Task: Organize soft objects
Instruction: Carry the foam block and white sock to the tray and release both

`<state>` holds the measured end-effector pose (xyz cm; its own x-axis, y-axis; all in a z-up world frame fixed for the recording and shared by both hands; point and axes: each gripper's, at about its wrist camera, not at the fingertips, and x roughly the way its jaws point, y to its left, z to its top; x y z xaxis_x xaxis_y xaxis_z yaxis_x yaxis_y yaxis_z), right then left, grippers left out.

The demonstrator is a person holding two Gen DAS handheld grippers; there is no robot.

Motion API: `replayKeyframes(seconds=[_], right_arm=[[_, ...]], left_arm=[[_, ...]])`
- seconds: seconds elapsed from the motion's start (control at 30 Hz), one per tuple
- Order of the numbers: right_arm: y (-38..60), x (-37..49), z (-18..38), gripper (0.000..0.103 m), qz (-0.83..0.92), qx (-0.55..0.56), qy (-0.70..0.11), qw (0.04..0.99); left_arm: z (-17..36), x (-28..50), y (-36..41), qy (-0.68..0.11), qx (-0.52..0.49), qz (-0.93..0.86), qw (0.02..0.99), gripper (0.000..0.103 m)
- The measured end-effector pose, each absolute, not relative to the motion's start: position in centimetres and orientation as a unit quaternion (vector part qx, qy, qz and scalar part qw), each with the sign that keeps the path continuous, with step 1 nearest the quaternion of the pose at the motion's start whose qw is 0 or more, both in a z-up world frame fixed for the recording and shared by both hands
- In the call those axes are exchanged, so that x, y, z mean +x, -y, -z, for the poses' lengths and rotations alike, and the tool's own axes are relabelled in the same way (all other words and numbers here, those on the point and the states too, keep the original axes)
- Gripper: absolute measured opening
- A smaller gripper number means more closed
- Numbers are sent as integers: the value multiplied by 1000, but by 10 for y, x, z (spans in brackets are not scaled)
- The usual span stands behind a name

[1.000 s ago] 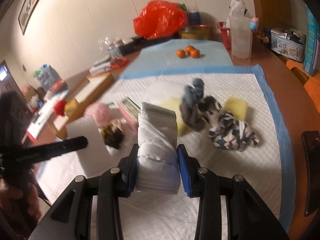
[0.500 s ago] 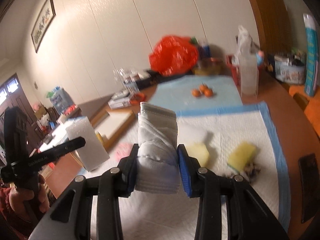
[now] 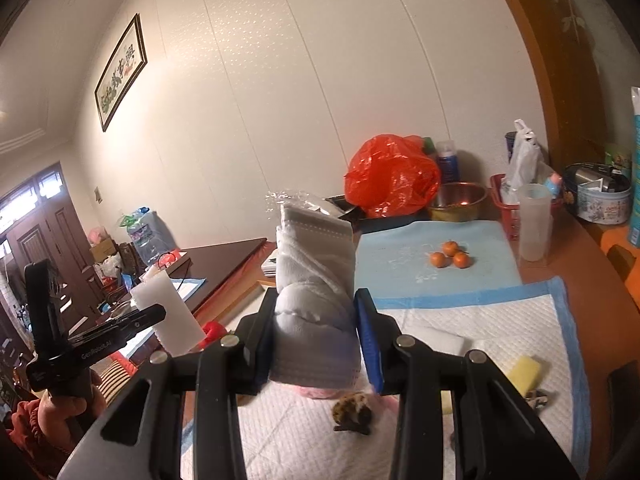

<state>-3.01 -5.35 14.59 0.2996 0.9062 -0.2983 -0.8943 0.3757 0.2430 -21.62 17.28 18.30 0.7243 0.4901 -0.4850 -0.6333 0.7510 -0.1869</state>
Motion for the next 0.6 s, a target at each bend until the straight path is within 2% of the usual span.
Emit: replayKeyframes(seconds=[0.6], right_arm=[[8,-60,-142,37,-574,2,-204,793]], left_arm=[[-174,-254,-208,-213,-177,-331,902,27]])
